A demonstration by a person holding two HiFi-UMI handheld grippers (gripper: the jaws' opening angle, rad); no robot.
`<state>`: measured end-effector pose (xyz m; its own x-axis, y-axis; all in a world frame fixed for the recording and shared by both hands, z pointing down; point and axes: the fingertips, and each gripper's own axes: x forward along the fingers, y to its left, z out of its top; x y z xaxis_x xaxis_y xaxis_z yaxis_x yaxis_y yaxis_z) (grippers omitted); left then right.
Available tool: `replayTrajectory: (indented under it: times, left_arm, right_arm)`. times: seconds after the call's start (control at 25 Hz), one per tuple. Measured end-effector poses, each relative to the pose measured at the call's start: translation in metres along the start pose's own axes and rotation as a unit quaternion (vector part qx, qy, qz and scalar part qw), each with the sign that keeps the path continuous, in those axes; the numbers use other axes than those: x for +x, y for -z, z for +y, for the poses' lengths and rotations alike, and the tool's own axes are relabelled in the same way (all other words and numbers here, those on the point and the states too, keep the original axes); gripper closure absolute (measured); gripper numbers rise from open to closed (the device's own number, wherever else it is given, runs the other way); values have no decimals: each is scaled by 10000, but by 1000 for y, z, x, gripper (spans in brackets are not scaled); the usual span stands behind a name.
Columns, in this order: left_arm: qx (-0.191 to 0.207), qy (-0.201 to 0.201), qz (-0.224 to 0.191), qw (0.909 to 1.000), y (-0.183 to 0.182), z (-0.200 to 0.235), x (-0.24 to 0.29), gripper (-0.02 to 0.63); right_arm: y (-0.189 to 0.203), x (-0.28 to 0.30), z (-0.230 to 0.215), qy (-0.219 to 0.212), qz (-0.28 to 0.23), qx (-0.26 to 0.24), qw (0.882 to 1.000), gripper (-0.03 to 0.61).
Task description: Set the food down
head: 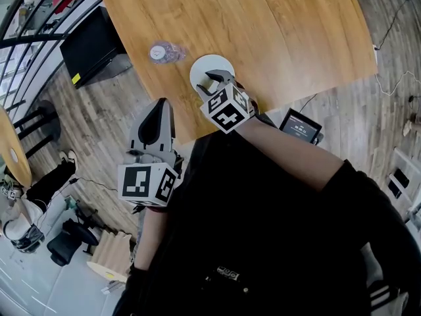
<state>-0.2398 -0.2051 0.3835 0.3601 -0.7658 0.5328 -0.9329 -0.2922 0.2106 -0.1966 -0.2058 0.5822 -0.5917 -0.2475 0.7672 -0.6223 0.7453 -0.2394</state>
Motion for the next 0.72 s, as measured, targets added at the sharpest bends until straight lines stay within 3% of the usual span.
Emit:
replayTrajectory:
  times: [0.72]
  left_arm:
    - [11,-43,163,9999,11,-4,-4,609]
  right_arm:
    - [44,33,-8,168,854,-558,9946,408]
